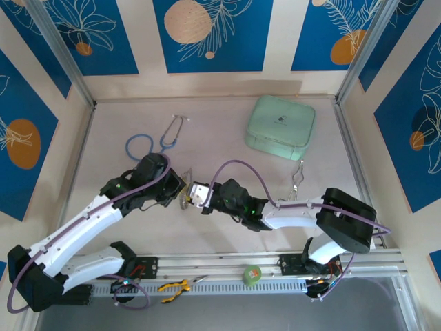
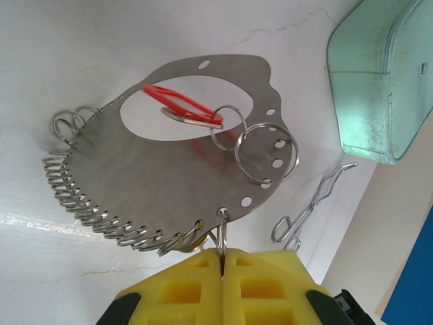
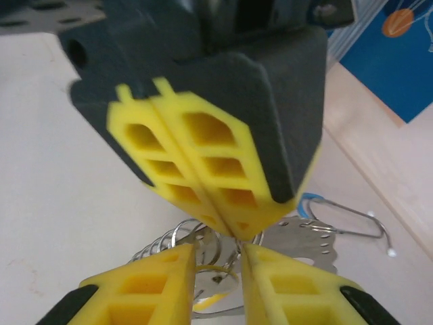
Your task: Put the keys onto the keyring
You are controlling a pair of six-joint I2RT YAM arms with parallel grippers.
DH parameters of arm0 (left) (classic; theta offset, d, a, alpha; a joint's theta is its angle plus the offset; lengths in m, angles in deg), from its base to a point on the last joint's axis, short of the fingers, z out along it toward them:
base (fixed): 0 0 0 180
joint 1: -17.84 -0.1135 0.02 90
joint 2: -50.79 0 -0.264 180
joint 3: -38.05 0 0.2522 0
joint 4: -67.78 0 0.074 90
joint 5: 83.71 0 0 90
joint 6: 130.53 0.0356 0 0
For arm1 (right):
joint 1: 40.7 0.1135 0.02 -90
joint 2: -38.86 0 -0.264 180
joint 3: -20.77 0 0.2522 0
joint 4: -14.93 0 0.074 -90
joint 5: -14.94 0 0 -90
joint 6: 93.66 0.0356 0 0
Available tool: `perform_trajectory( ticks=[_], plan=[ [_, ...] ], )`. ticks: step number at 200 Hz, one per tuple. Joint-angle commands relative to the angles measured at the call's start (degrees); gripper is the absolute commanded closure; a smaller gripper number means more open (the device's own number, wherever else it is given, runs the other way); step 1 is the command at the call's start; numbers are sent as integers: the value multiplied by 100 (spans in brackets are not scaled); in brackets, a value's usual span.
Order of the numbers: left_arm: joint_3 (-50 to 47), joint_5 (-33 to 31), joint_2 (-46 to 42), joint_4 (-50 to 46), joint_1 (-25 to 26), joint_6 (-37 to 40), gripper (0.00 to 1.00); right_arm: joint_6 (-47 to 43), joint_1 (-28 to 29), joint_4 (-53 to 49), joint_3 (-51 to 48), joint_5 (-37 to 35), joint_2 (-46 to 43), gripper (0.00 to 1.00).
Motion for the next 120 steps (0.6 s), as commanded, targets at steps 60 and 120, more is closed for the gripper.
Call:
perform_trajectory(
  ticks=[60, 120],
  plan=[
    [157, 14, -50, -285, 32, -556, 100, -361, 61, 476, 179, -465, 258, 76],
    [136, 40, -47, -277, 39, -585, 100, -330, 36, 626, 223, -469, 313, 79]
  ],
)
